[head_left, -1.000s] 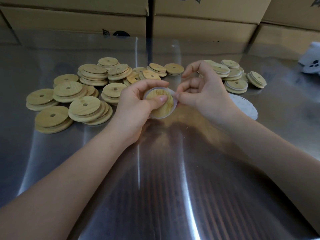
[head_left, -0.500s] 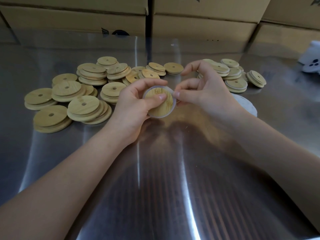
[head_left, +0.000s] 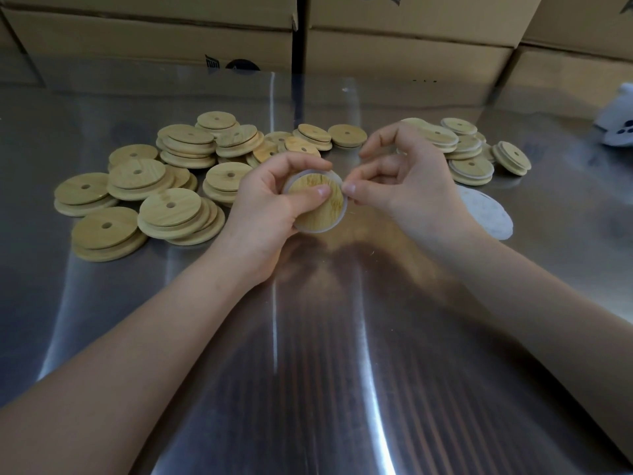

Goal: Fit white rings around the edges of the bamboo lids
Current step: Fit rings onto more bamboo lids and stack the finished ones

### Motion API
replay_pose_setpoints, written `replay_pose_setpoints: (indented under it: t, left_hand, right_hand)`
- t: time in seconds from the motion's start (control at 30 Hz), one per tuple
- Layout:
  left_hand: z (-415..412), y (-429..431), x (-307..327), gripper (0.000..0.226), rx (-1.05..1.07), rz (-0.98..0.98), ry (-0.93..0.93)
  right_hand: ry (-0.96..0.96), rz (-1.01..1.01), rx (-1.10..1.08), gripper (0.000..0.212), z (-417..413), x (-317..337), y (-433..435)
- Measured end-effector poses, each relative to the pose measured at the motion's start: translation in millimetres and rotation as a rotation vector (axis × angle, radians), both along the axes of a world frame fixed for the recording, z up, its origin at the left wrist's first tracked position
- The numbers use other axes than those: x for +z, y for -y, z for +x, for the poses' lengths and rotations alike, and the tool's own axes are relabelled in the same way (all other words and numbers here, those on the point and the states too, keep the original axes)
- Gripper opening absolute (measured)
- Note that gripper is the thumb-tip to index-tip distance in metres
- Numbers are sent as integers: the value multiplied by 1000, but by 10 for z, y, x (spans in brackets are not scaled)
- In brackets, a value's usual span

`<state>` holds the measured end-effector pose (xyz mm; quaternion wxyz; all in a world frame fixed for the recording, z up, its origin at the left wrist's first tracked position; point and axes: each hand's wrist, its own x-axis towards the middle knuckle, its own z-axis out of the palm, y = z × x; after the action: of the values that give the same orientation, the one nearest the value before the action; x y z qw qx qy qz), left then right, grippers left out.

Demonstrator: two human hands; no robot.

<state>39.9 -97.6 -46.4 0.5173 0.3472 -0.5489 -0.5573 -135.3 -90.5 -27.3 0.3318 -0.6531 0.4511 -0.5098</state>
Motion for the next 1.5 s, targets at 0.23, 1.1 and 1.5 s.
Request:
replay_pose_setpoints:
  t: [0.23, 1.1, 1.5]
  left_hand:
    - [-29, -5, -17, 32, 8, 6, -7]
    - [-94, -28, 14, 20, 154, 79, 78]
    - [-65, 9, -33, 30, 144, 49, 138]
  right_hand:
    - [31, -28, -42, 29, -8, 15, 5]
    - [373, 316, -168, 16, -227, 40, 163]
    - [462, 509, -415, 7, -656, 92, 340]
